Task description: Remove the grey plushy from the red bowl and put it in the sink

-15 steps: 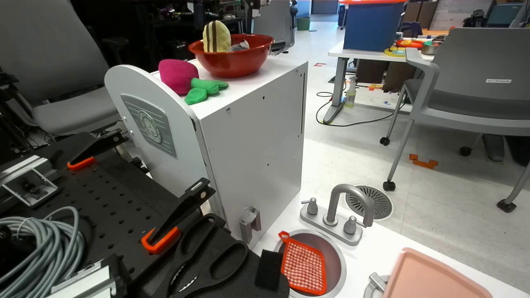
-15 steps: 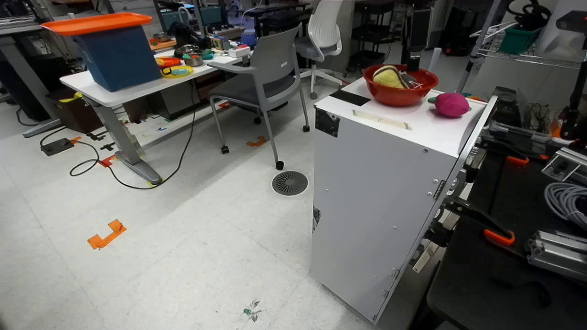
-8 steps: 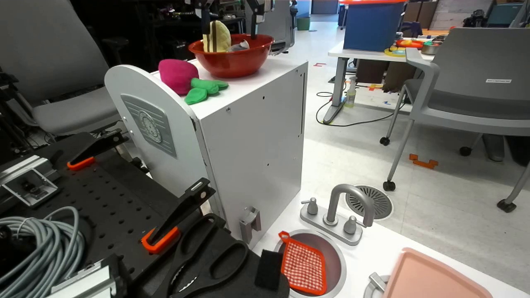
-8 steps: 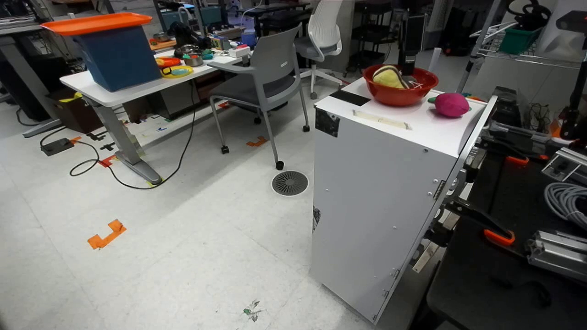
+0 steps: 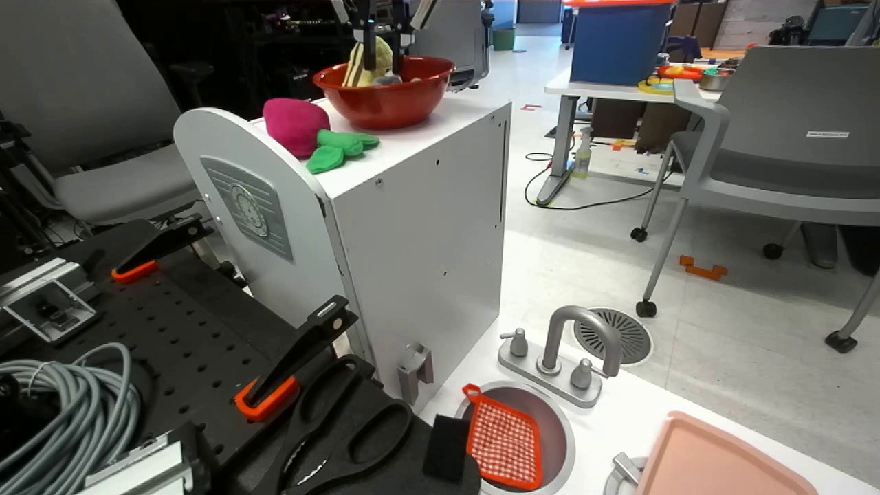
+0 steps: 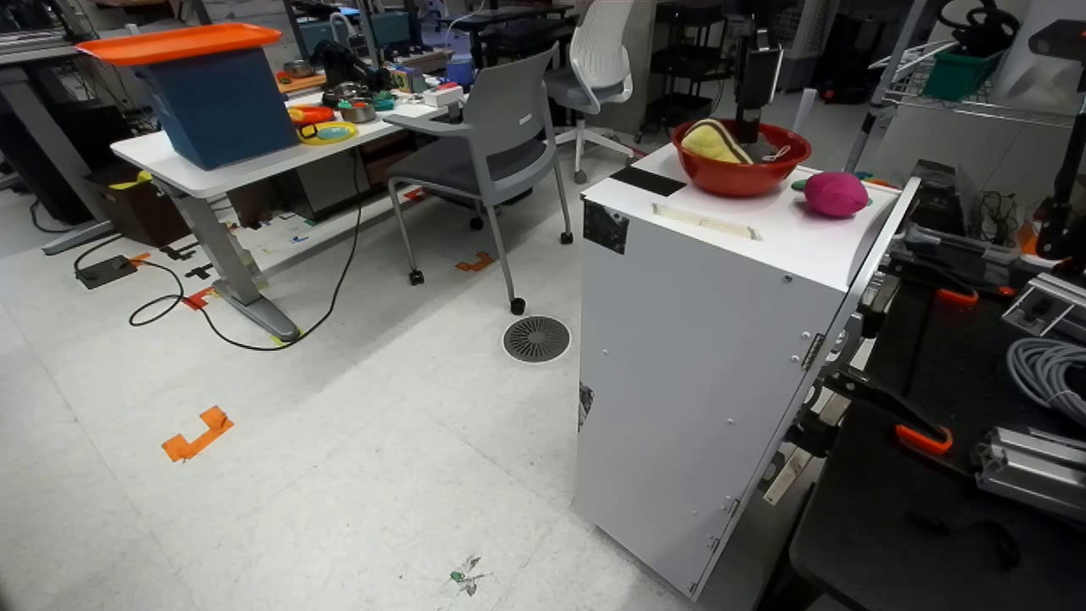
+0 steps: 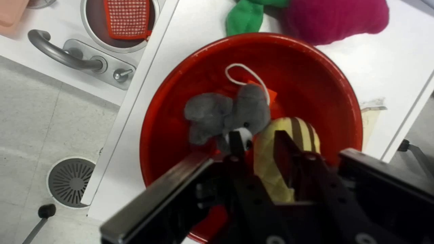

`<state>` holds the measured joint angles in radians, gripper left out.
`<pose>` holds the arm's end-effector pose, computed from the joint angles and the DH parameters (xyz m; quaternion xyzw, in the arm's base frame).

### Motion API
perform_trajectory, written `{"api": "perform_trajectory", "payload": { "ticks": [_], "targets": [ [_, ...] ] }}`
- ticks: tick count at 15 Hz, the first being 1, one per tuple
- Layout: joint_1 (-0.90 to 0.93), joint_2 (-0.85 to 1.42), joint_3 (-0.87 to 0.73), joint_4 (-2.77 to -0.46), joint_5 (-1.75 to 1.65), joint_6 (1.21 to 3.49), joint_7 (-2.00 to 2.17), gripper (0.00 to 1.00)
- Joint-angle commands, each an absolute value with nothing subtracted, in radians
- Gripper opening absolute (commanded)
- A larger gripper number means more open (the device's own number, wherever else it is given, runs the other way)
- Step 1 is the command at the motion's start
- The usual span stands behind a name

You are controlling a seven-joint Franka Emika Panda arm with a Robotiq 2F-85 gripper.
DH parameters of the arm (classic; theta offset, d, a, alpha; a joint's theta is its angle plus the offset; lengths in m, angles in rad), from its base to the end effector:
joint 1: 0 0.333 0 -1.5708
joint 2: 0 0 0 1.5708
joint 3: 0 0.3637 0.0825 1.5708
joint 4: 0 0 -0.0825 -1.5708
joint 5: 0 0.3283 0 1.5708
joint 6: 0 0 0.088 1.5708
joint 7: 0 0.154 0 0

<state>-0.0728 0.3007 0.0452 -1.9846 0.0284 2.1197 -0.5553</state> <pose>0.5498 -0.0139 0.3370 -0.9642 -0.2513 0.0739 0.0412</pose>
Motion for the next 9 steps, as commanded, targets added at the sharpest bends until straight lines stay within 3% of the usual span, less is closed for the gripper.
{"api": "perform_trajectory", "payload": {
  "ticks": [1, 9],
  "targets": [
    [-0.079, 0.316, 0.048, -1.953, 0.026, 2.092, -0.572, 0.01],
    [-0.079, 0.316, 0.048, -1.953, 0.028, 2.093, -0.574, 0.0]
  ]
}}
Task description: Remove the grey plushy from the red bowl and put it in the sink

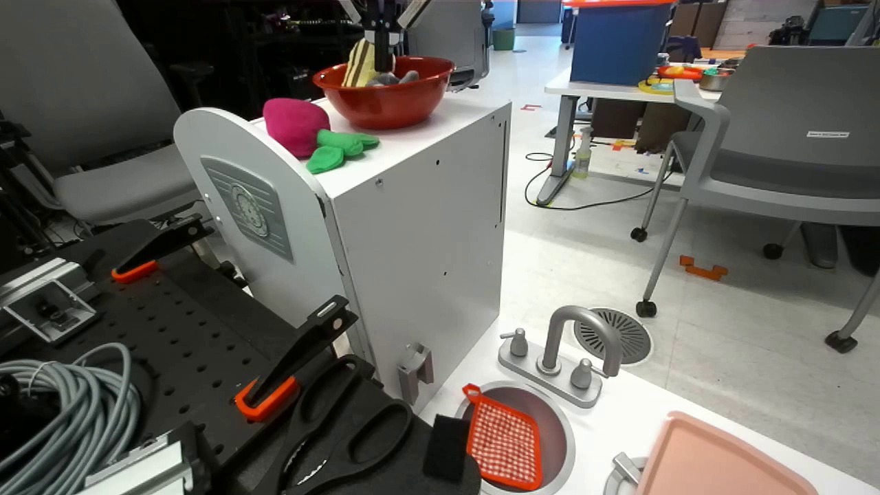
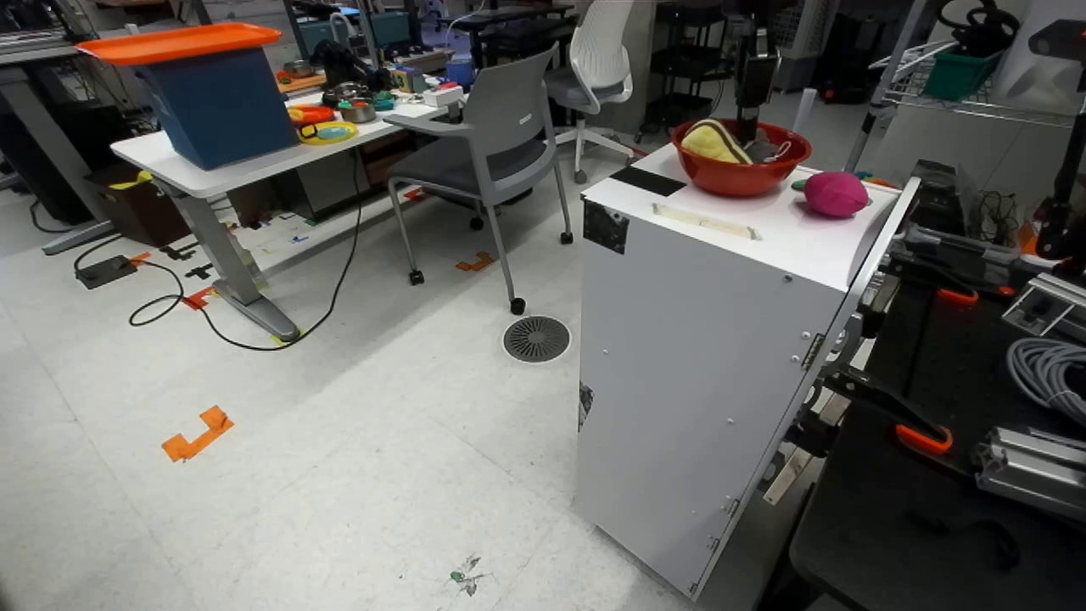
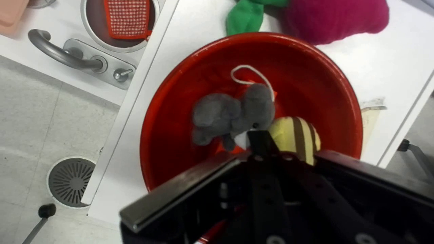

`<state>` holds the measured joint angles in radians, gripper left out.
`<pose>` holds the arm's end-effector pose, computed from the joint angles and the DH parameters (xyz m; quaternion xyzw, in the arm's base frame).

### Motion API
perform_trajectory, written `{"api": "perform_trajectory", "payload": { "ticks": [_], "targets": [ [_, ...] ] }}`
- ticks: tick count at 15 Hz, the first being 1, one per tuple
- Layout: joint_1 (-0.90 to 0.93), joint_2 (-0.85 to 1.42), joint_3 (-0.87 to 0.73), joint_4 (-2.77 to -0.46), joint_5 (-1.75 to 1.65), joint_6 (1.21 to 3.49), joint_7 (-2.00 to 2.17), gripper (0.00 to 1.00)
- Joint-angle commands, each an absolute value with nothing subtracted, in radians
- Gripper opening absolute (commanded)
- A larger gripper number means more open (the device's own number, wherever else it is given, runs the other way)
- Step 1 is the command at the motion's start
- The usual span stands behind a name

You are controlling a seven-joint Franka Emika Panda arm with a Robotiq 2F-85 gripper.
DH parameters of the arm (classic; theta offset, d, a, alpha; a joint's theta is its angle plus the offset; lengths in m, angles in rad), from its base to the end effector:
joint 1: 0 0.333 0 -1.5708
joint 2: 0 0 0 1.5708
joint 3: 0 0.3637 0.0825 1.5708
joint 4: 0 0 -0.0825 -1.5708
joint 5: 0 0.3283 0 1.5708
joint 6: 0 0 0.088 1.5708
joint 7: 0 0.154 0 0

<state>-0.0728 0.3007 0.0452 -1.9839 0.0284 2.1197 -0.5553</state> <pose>0.5501 -0.0139 0.3372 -0.9642 -0.2513 0.0735 0.0411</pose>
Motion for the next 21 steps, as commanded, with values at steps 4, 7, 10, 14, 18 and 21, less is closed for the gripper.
{"api": "perform_trajectory", "payload": {
  "ticks": [4, 7, 10, 14, 18, 21],
  "targets": [
    [-0.077, 0.315, 0.047, -1.952, 0.022, 2.087, -0.567, 0.34],
    [-0.075, 0.316, 0.046, -1.95, 0.014, 2.083, -0.568, 0.55],
    [-0.075, 0.319, 0.046, -1.948, 0.007, 2.075, -0.572, 0.78],
    [-0.076, 0.322, 0.046, -1.947, 0.004, 2.065, -0.576, 1.0],
    [-0.077, 0.333, 0.045, -1.942, -0.005, 2.057, -0.579, 1.0],
    [-0.079, 0.351, 0.044, -1.933, -0.011, 2.05, -0.575, 1.0]
  ]
}}
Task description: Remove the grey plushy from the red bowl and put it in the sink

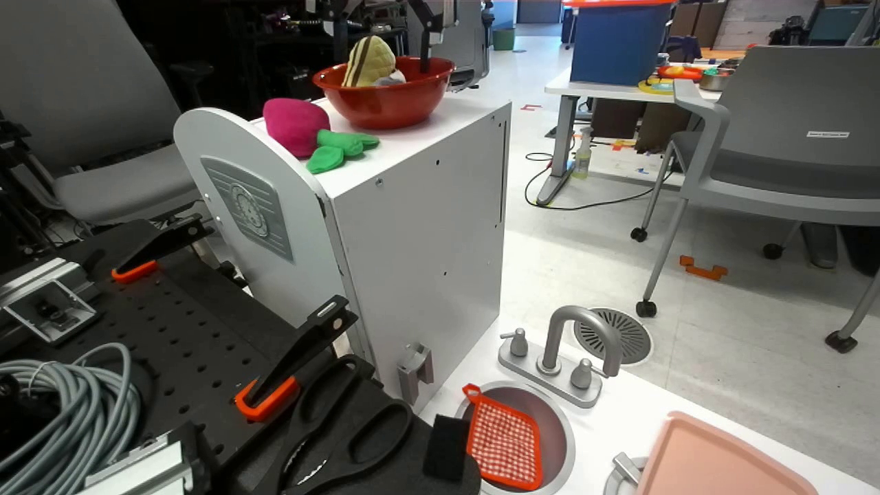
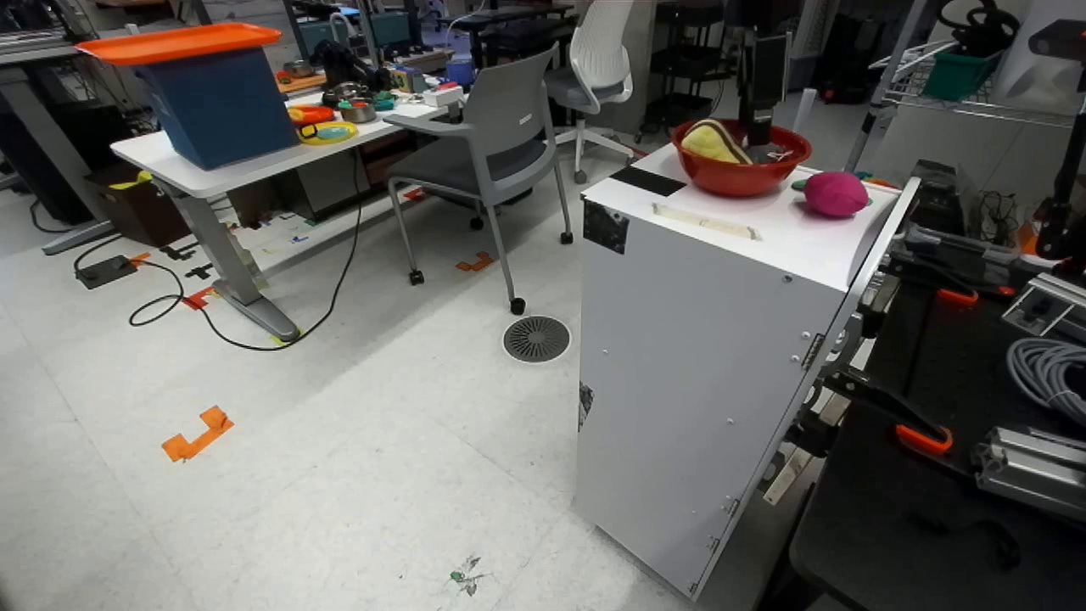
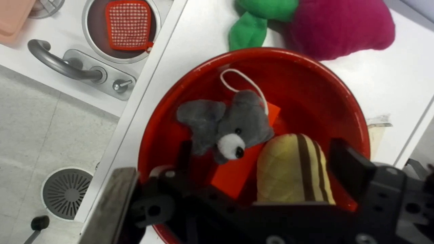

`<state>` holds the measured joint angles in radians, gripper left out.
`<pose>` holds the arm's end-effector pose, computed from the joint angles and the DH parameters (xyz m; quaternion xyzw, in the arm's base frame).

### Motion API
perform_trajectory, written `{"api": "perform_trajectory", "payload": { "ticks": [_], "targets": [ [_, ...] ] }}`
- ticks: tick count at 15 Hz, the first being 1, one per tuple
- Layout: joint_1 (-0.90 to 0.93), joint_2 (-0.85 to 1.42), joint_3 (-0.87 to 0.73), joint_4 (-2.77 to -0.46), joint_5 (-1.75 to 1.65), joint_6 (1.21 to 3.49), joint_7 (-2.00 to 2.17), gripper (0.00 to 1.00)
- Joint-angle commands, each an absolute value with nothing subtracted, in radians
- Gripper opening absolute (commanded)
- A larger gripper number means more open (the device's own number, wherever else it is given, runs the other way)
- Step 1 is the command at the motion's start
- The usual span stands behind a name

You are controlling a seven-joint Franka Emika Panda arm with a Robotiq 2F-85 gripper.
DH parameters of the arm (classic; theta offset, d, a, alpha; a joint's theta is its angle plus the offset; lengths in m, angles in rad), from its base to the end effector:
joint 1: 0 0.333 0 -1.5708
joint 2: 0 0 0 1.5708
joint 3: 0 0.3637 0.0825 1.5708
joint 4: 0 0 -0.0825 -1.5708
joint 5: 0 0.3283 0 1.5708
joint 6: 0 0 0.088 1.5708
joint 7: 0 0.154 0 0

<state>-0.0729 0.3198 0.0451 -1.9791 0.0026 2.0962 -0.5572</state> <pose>0.5476 -0.0162 0.3270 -0.9605 -0.2591 0.0944 0.0370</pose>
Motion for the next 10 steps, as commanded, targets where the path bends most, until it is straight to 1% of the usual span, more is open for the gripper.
{"api": "perform_trajectory", "payload": {
  "ticks": [1, 5, 7, 8, 10],
  "targets": [
    [-0.079, 0.356, 0.044, -1.93, -0.013, 2.049, -0.575, 1.0],
    [-0.08, 0.369, 0.043, -1.921, -0.029, 2.047, -0.569, 1.0],
    [-0.079, 0.37, 0.043, -1.921, -0.036, 2.048, -0.567, 0.74],
    [-0.078, 0.369, 0.043, -1.921, -0.04, 2.047, -0.567, 0.67],
    [-0.078, 0.37, 0.043, -1.919, -0.045, 2.045, -0.567, 0.5]
  ]
}}
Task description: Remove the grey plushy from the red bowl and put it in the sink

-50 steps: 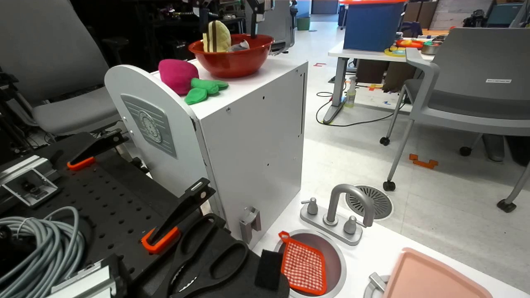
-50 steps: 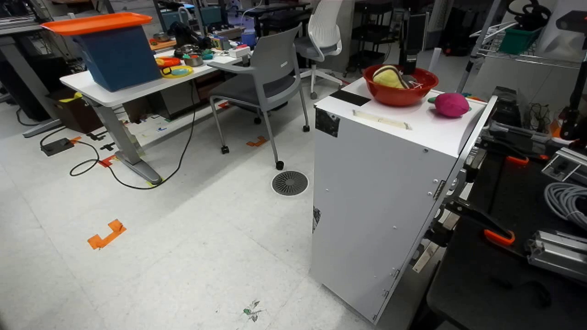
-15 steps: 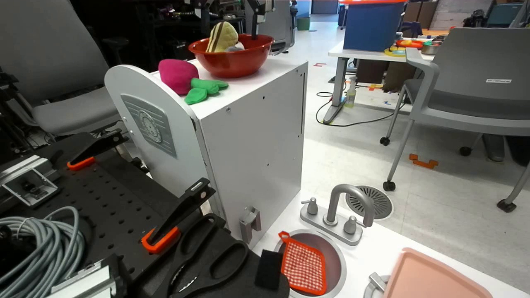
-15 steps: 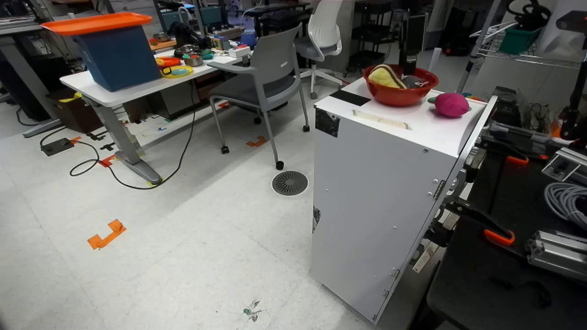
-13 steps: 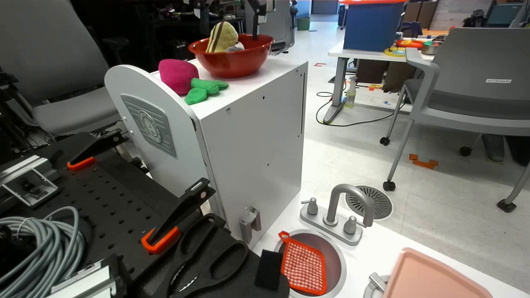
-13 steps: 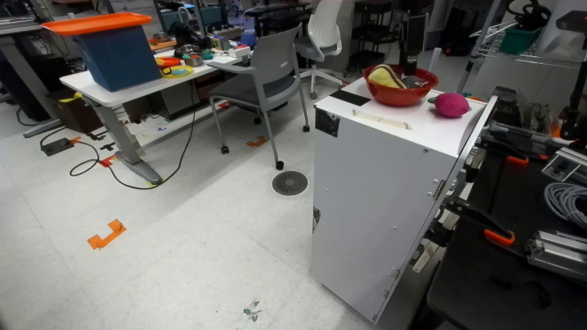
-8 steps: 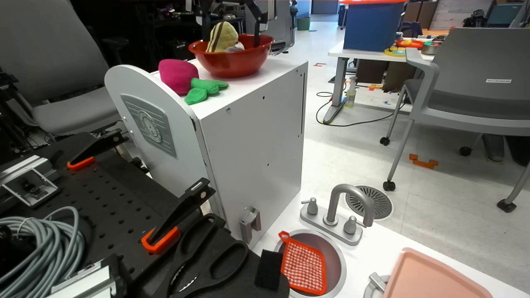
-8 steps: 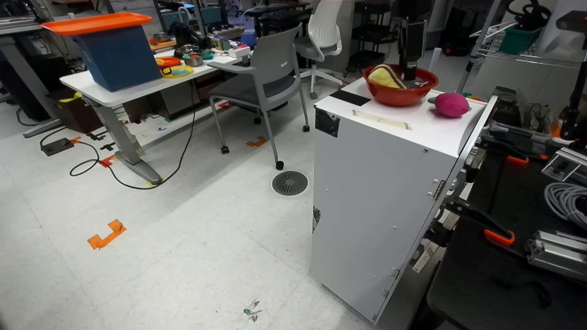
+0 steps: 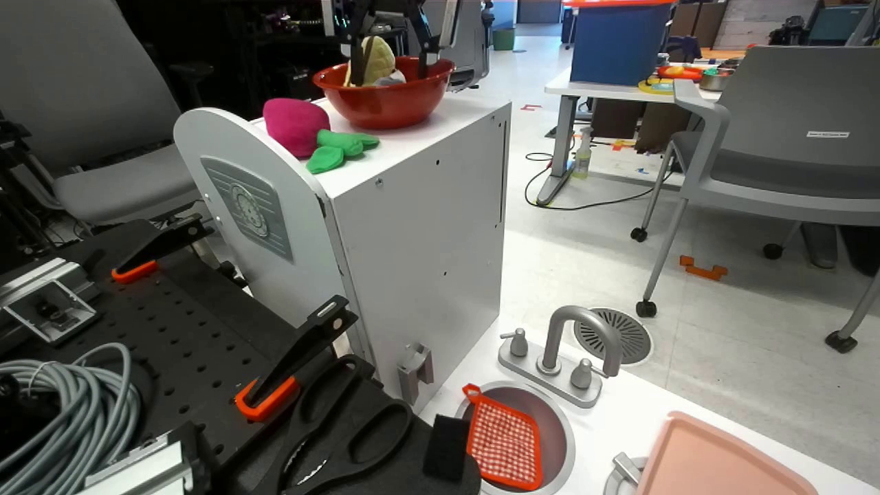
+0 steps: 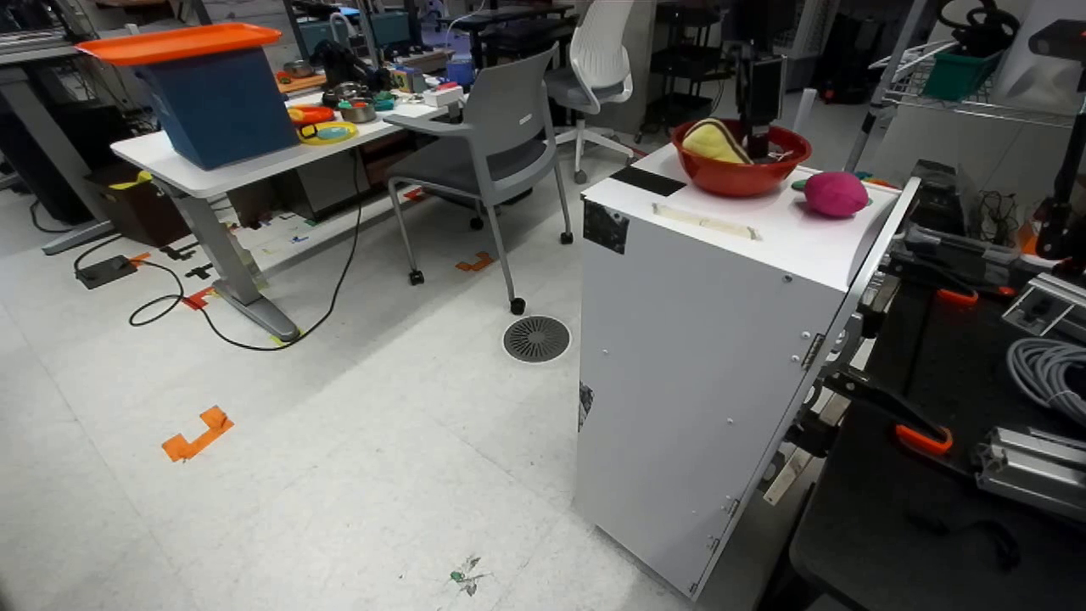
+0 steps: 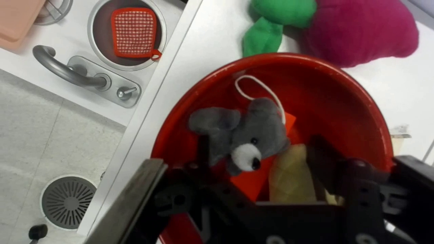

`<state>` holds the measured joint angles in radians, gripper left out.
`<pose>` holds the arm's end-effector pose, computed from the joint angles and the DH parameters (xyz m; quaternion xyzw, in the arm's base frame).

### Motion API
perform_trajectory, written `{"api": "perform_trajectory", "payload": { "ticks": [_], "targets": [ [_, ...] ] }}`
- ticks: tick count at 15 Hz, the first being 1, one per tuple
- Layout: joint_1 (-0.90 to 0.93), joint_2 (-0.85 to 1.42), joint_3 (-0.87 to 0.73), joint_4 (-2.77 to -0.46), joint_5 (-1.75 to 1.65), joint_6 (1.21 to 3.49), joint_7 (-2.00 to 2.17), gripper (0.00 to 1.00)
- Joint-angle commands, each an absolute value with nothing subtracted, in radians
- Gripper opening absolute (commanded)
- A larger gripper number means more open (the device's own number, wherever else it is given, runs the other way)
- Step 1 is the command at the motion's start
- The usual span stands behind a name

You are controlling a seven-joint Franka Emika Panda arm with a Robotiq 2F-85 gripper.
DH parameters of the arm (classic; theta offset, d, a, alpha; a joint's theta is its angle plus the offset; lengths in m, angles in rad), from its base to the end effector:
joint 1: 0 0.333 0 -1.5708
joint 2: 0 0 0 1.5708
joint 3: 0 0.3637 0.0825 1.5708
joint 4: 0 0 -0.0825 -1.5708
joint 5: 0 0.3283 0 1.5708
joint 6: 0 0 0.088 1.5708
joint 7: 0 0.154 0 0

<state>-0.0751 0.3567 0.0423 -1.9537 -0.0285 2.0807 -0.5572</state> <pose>0.5527 -0.0219 0.3148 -0.9574 -0.2651 0.1106 0.0294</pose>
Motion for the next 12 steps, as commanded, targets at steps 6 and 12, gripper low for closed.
{"api": "perform_trajectory", "payload": {
  "ticks": [6, 12],
  "targets": [
    [-0.077, 0.366, 0.044, -1.916, -0.052, 2.048, -0.567, 0.05],
    [-0.077, 0.356, 0.047, -1.924, -0.052, 2.058, -0.572, 0.01]
  ]
}}
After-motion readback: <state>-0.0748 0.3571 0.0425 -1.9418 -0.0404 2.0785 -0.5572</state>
